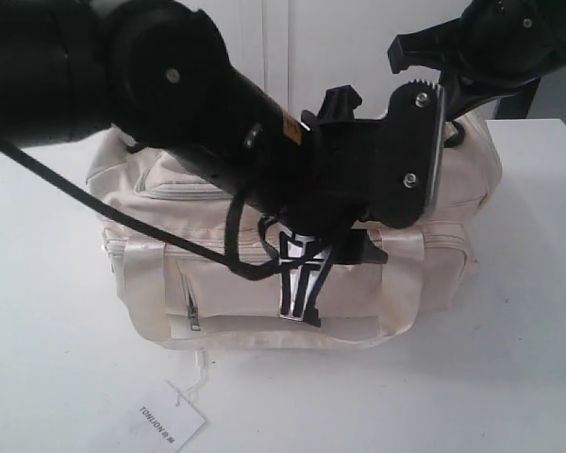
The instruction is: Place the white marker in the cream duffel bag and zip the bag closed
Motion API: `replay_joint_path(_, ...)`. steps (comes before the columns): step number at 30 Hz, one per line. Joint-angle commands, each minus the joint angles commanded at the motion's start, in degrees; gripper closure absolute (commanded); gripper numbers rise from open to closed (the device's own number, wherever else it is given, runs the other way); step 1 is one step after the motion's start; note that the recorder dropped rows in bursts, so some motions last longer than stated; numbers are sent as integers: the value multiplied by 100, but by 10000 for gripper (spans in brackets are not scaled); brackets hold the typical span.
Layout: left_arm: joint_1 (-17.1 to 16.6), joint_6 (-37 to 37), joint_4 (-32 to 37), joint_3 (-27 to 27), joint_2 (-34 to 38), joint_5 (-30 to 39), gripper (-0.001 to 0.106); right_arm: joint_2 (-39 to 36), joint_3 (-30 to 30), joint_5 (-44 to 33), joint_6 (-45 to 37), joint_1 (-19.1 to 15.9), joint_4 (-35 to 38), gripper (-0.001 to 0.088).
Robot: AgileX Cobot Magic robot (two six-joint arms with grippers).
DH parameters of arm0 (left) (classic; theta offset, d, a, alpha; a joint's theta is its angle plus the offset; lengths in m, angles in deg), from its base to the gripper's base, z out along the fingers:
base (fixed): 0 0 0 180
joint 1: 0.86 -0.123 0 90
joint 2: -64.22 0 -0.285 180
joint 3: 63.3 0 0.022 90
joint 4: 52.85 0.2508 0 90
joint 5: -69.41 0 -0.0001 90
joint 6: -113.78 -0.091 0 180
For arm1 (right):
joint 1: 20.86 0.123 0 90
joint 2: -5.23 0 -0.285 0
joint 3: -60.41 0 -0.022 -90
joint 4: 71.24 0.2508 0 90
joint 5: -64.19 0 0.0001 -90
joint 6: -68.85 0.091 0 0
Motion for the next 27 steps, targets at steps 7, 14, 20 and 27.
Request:
replay_joint_path(7,101,71,-12,0,470,-1041,593,0,0,-12,-63,0,-1,868)
replay_joint_path(14,101,71,-12,0,785,-1160,459,0,0,-12,-129,0,-1,868)
replay_joint_path(20,101,71,-12,0,975,-1484,488,0,0,-12,-140,0,-1,868)
replay_joint_path(27,101,71,-12,0,988,-1401,1041,0,0,74,-163,0,-22,868)
